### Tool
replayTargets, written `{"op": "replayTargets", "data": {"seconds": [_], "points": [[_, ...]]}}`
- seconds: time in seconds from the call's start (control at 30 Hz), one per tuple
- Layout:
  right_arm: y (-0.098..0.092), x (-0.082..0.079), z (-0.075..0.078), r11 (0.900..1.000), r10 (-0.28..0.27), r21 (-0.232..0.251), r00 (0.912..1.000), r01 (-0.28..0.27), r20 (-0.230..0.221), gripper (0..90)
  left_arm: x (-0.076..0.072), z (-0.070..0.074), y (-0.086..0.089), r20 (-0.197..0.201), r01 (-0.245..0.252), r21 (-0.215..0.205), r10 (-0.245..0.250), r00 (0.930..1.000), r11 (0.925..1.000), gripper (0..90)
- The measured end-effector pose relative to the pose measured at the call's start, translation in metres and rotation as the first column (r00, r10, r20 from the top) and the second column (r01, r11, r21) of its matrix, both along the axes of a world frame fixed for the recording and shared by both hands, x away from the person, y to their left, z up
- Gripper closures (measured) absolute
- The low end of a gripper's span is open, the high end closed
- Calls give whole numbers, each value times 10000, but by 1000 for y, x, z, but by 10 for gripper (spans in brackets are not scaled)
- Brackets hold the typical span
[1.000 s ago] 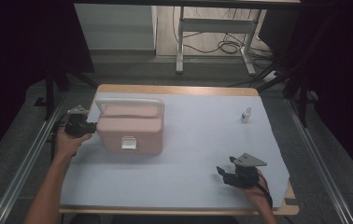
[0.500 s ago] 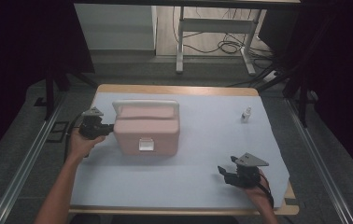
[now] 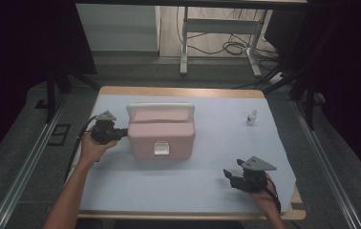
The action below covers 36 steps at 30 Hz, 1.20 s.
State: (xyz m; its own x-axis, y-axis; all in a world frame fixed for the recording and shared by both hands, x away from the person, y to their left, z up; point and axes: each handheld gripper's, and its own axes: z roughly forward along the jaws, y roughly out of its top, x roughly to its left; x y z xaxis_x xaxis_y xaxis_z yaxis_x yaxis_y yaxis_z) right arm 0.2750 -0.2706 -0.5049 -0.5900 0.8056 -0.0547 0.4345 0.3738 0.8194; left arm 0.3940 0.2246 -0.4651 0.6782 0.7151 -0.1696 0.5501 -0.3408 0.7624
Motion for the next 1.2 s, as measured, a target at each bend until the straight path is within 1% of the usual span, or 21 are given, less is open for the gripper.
{"op": "replayTargets", "data": {"seconds": [0.07,0.23,0.33,0.47,0.53,0.6,0.67,0.73,0.77,0.83,0.87,0.97,1.07,1.1,1.13,1.17,1.2], "points": [[0,0,-1,10000,23,-40,10000,-24,-59,325,4,1,-8,-5,38,1,-38,10000,10000,900],[0,0,0,10000,13,-12,10000,-13,-8,324,7,1,-20,-28,185,-70,-185,9998,9998,900],[-1,0,0,10000,9,-8,10000,-9,-3,324,7,1,-26,-11,288,-48,-288,9996,9996,900],[0,-1,0,10000,50,-37,10000,-50,-26,322,8,0,-32,-26,273,-129,-273,9996,9995,900],[0,-1,-1,10000,51,-38,10000,-51,-47,322,8,0,-33,-5,313,-171,-313,9995,9994,900],[0,-1,-1,10000,43,-31,10000,-44,-61,321,7,0,-34,54,269,-122,-268,9996,9996,899],[0,-1,-1,10000,35,-7,10000,-35,-49,320,6,-1,-33,120,160,-171,-158,9998,9997,860],[-1,-1,-1,10000,29,-25,10000,-29,-45,319,3,-1,-30,246,-80,-157,84,9997,9998,820],[-1,-1,-1,10000,26,-26,10000,-26,-34,319,2,-1,-28,272,-198,-241,204,9994,9995,803],[-1,-1,-1,10000,24,-13,10000,-24,-12,319,1,-2,-26,218,-260,-298,267,9994,9992,794],[-1,-1,-1,10000,24,-13,10000,-24,-12,319,1,-2,-26,218,-260,-298,267,9994,9992,795],[0,0,-1,10000,35,-16,10000,-35,-24,317,5,-5,-27,56,-251,-217,252,9997,9994,806],[0,-1,-1,10000,83,-44,10000,-83,30,316,9,-6,-33,7,-82,-245,82,10000,9997,821],[0,-1,-1,10000,88,-38,10000,-88,44,316,10,-5,-36,33,-129,-110,129,9999,9999,830],[0,-1,-1,10000,88,-38,10000,-88,44,316,10,-5,-36,33,-129,-110,129,9999,9999,848],[-1,-1,-1,10000,85,-40,10000,-85,14,316,12,-5,-39,60,-174,112,174,9998,9998,860],[-1,-1,-1,10000,85,-40,10000,-85,14,316,12,-5,-39,60,-174,112,174,9998,9998,865]]}}
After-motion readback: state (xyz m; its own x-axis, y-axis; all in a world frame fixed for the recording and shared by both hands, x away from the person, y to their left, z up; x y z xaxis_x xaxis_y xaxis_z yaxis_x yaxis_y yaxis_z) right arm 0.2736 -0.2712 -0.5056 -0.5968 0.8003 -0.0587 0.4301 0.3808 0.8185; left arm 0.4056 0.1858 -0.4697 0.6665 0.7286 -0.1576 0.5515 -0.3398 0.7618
